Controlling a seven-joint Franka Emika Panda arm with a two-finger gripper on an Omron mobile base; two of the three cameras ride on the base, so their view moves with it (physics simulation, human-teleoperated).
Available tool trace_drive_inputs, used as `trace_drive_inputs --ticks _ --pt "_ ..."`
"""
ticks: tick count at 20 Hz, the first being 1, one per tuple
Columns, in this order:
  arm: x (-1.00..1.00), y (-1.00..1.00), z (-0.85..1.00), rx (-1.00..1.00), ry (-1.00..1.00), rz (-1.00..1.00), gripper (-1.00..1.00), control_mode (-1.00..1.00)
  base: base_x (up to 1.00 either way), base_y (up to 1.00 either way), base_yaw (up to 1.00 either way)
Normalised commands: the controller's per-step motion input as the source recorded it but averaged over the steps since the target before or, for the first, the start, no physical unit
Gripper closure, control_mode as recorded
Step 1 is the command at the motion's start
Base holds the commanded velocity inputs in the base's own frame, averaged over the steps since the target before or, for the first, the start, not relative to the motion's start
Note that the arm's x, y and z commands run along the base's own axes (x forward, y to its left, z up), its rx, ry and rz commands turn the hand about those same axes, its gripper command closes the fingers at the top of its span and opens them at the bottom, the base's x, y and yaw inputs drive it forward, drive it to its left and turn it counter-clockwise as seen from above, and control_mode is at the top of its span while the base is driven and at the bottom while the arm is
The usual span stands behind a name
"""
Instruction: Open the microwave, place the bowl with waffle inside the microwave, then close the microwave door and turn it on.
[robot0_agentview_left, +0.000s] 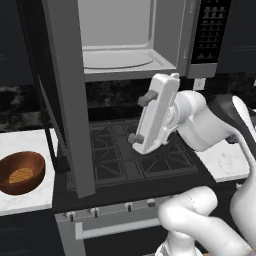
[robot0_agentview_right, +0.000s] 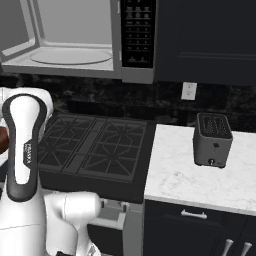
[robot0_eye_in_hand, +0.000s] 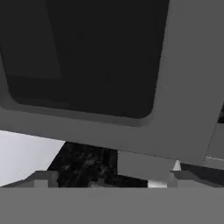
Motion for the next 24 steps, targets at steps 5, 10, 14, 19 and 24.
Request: trace_drive_inputs --ticks 5,10,14,19,24 --pt "0.81 -0.82 -0.35 -0.34 -0.02 -0.41 -1.0 -1.0 0.0 0.0 0.0" --pt "0.67 0.04 -0.73 -0.71 -0.03 -0.54 -1.0 -1.0 0.0 0.0 0.0" --pt "0.62 0.88 -0.66 -0.65 -0.01 -0.46 -1.0 -1.0 0.0 0.0 0.0" --pt "0.5 0.96 -0.55 -0.32 0.0 -0.2 -1.0 -1.0 0.0 0.0 0.0" --pt "0.69 0.1 -0.63 -0.23 0.05 -0.01 -1.0 -1.0 0.0 0.0 0.0"
